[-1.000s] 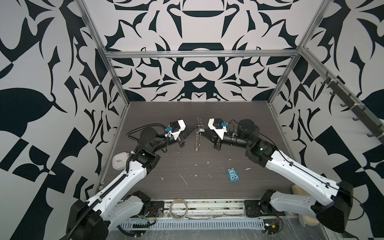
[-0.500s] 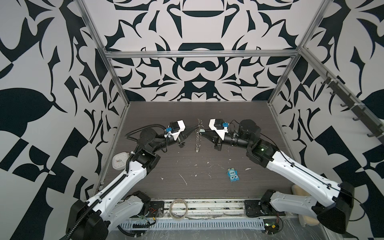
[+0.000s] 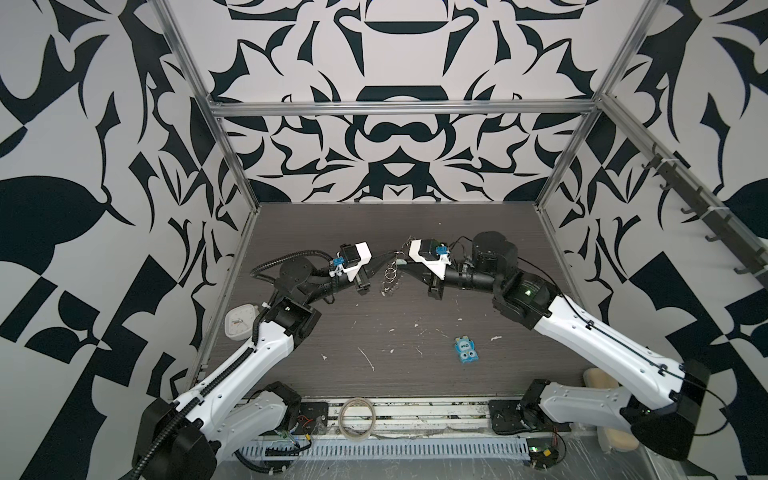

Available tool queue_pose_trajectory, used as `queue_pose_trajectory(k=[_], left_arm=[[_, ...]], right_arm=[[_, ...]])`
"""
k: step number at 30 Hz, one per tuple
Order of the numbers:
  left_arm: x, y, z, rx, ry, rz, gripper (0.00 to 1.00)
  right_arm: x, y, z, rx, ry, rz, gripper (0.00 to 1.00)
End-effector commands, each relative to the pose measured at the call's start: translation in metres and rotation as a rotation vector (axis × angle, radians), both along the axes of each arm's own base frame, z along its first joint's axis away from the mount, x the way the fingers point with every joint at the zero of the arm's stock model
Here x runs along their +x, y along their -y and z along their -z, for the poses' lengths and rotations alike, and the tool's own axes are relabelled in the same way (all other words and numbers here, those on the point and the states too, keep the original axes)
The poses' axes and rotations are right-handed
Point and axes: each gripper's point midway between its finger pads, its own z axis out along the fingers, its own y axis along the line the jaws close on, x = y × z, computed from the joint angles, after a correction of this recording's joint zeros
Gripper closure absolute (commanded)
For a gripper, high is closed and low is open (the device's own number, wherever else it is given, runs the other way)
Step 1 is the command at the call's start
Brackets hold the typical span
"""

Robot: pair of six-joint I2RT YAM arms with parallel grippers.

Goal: Remove the keys from the keyring

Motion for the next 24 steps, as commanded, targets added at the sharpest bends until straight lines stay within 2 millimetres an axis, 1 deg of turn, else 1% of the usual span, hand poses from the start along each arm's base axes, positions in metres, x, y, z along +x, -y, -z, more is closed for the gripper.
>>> queue_pose_trajectory(k=[1, 4, 8, 11, 13, 17, 24], left_arm=[[0.015, -0.006, -0.009, -0.085, 0.024, -0.084, 1.00], [0.017, -0.004, -0.002, -0.103, 0.032, -0.079, 1.00], [0.018, -0.002, 0.004, -0.107, 0.040, -0.069, 1.00], [0.017, 0.000, 0.007, -0.103, 0.041, -0.061, 1.00], [0.016, 0.000, 0.007, -0.102, 0.048, -0.059, 1.00], [0.015, 0.000, 0.008, -0.087, 0.052, -0.065, 1.00], [0.016, 0.008, 0.020, -0.035, 0.061, -0.082, 1.00]], right_arm=[[-0.031, -0.006, -0.011, -0.018, -0.019, -0.120, 1.00], [-0.034, -0.004, -0.017, -0.042, -0.067, -0.118, 1.00], [-0.032, 0.001, -0.016, -0.127, -0.135, -0.088, 1.00], [-0.031, 0.001, -0.015, -0.150, -0.186, -0.072, 1.00], [-0.029, 0.002, -0.015, -0.165, -0.205, -0.062, 1.00], [-0.020, 0.008, -0.010, -0.237, -0.213, 0.000, 1.00], [-0.017, 0.012, -0.011, -0.294, -0.277, 0.041, 1.00]])
